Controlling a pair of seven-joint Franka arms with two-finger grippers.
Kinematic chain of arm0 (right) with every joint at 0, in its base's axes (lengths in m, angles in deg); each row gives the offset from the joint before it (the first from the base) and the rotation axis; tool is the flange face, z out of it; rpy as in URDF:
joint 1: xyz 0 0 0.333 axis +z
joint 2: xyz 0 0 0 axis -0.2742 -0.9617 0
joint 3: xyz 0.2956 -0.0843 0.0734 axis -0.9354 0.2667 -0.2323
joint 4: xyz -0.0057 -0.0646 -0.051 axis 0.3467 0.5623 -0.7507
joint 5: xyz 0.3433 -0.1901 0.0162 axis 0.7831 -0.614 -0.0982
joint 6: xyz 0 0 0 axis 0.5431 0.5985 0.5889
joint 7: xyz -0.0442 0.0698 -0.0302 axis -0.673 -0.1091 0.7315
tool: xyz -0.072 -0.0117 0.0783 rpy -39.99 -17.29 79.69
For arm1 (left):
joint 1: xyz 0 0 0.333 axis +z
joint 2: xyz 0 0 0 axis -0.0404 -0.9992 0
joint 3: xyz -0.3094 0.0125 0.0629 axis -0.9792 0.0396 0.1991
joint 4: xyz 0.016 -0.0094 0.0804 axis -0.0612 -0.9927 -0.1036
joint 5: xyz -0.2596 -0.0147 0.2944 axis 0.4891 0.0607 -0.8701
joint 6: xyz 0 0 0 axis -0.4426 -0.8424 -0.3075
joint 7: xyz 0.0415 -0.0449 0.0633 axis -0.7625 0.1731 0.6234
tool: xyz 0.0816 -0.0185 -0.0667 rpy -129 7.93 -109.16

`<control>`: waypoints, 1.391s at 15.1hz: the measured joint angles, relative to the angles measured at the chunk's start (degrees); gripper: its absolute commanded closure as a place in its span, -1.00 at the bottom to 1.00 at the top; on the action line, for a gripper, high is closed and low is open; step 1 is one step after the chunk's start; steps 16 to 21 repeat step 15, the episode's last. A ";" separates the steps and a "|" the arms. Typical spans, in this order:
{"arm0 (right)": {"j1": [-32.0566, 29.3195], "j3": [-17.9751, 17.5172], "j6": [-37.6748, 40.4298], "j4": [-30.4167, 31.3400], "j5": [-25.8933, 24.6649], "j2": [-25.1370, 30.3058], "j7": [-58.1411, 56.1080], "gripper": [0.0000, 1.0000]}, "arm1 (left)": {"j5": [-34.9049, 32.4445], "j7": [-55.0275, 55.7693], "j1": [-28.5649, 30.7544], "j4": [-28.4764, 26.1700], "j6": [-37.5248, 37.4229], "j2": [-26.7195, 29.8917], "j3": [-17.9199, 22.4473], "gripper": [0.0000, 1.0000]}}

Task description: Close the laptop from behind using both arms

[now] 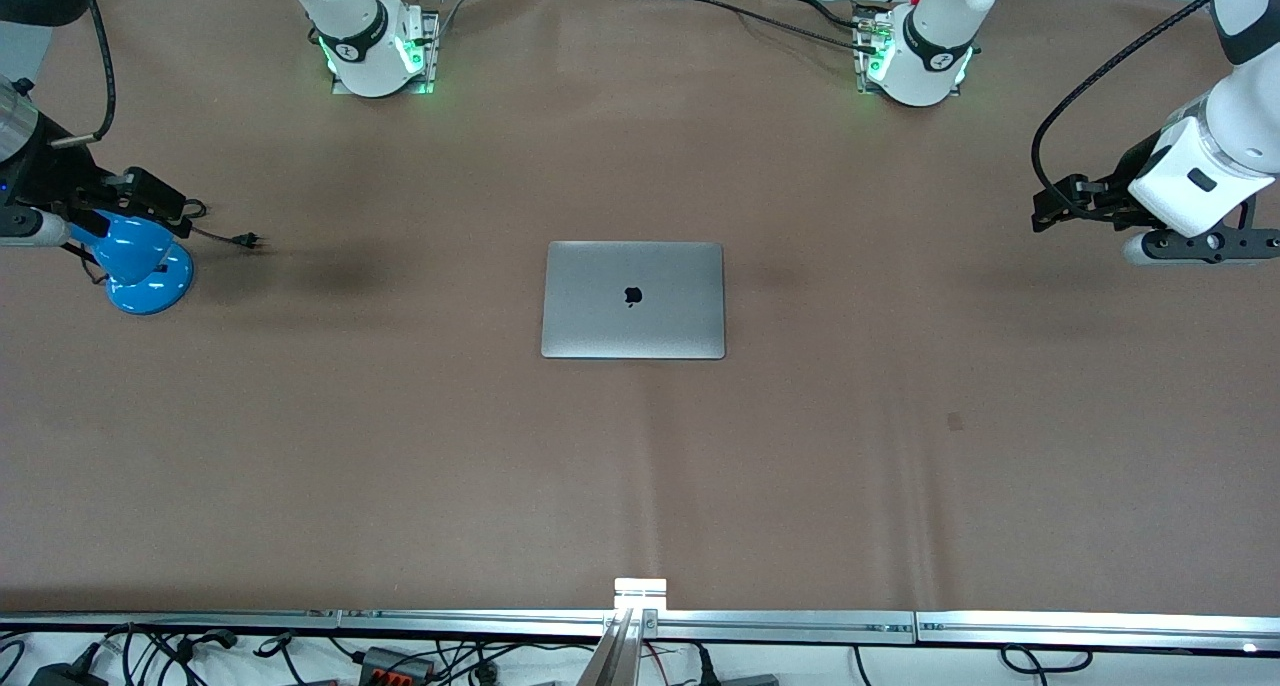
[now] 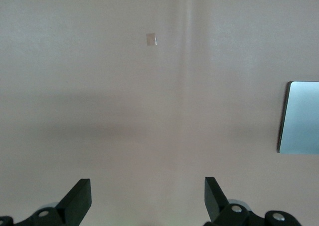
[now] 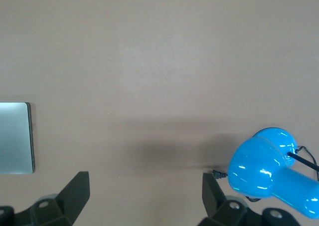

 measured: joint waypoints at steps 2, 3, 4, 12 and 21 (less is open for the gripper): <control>0.00 -0.01 0.47 0.03 0.00 0.39 0.00 -1.00 | 0.00 0.00 0.00 0.05 0.25 0.00 0.00 -1.00; 0.00 -0.01 0.46 0.03 0.00 0.42 -0.01 -1.00 | 0.00 0.00 0.00 0.08 0.33 0.00 0.00 -1.00; 0.00 -0.01 0.46 0.03 0.00 0.41 -0.04 -1.00 | 0.00 0.00 0.00 0.09 0.37 0.00 0.00 -1.00; -0.09 -0.02 1.35 0.08 0.00 0.42 -0.10 -1.00 | 0.00 0.00 0.09 0.09 0.37 0.00 0.01 -1.00; -0.09 -0.02 1.39 0.08 0.00 0.43 -0.10 -1.00 | 0.00 0.00 0.10 0.09 0.37 0.00 0.02 -1.00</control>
